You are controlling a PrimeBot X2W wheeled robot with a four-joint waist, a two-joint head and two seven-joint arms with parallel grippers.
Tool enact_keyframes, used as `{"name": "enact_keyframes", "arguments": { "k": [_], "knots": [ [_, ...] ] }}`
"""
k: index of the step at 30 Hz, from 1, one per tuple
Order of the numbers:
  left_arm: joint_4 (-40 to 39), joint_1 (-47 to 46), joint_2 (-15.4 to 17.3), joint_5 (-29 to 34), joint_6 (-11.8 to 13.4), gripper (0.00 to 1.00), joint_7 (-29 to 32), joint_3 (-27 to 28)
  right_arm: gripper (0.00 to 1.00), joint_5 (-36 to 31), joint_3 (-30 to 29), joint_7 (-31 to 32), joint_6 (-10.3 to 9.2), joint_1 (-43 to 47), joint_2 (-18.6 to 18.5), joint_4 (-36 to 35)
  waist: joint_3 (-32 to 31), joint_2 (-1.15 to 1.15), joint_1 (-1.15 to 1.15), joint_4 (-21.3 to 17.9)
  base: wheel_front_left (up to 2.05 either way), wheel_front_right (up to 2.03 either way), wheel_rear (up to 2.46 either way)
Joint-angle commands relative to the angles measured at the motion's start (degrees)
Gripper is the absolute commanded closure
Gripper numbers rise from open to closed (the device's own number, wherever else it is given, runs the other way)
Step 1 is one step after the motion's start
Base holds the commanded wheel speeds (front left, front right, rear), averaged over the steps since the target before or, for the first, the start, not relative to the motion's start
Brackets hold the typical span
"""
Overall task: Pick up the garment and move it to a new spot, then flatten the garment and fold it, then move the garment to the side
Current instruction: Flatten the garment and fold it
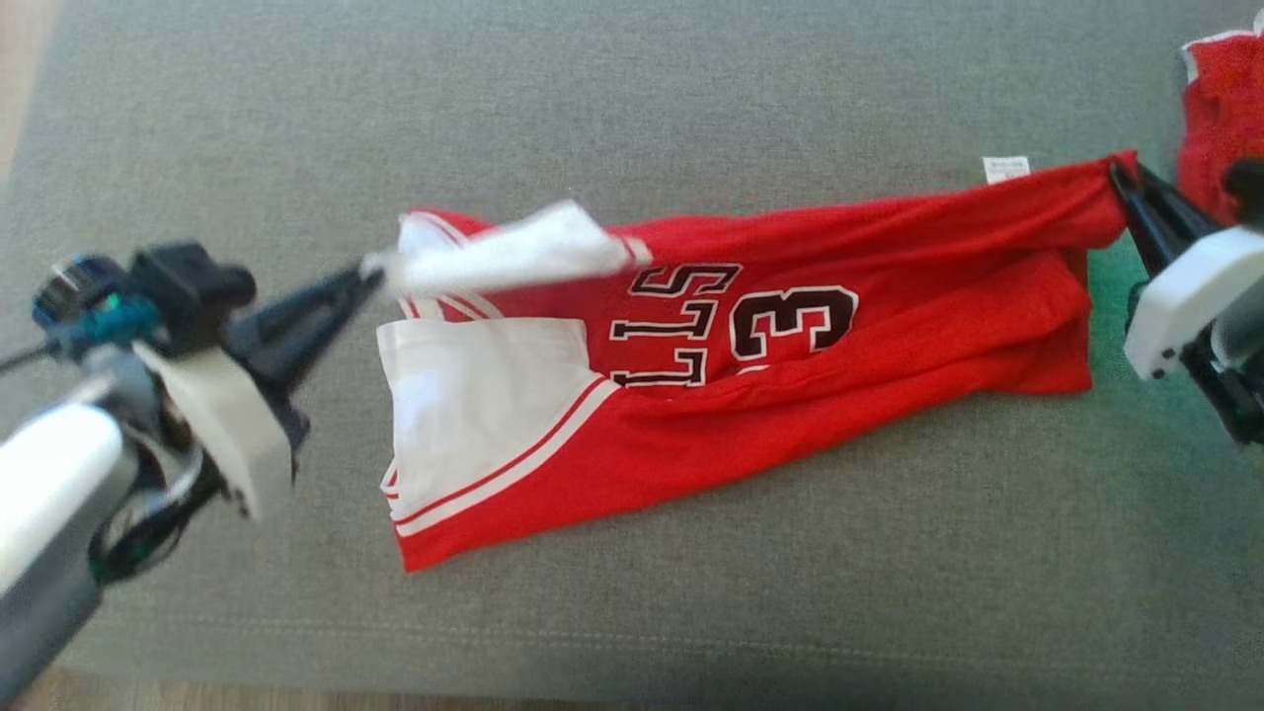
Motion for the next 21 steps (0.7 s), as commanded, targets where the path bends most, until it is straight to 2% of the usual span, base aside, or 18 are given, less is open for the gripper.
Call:
{"name": "enact_keyframes", "arguments": {
  "k": [1, 10, 20, 21],
  "knots": [
    [-3.1, -0.3, 4.5, -0.7, 0.0, 1.0, 0.9, 1.9, 1.0, 1.1, 0.7, 0.5, 0.37, 1.4, -2.7, -2.3, -0.6, 0.0, 0.0, 0.4, 0.0, 0.0, 0.0],
    [-11.1, 3.8, 8.4, -4.4, -0.4, 1.0, 5.2, -1.8, 1.0, 5.5, 5.3, 4.9, 0.37, 5.4, -7.5, -6.9, -2.7, 0.0, 0.0, 0.9, 0.0, 0.0, 0.0],
    [-13.1, 6.2, 8.8, -6.0, -0.5, 1.0, 7.0, -5.0, 1.0, 8.9, 8.5, 9.4, 0.37, 8.4, -11.6, -10.7, -4.3, 0.0, 0.0, 0.4, 0.0, 0.0, 0.0],
    [-13.1, 6.3, 8.8, -6.1, -0.5, 1.0, 7.1, -5.2, 0.82, 9.2, 8.7, 9.7, 0.37, 8.6, -11.9, -10.9, -4.5, 0.0, 0.0, 0.3, 0.0, 0.0, 0.0]
  ]
}}
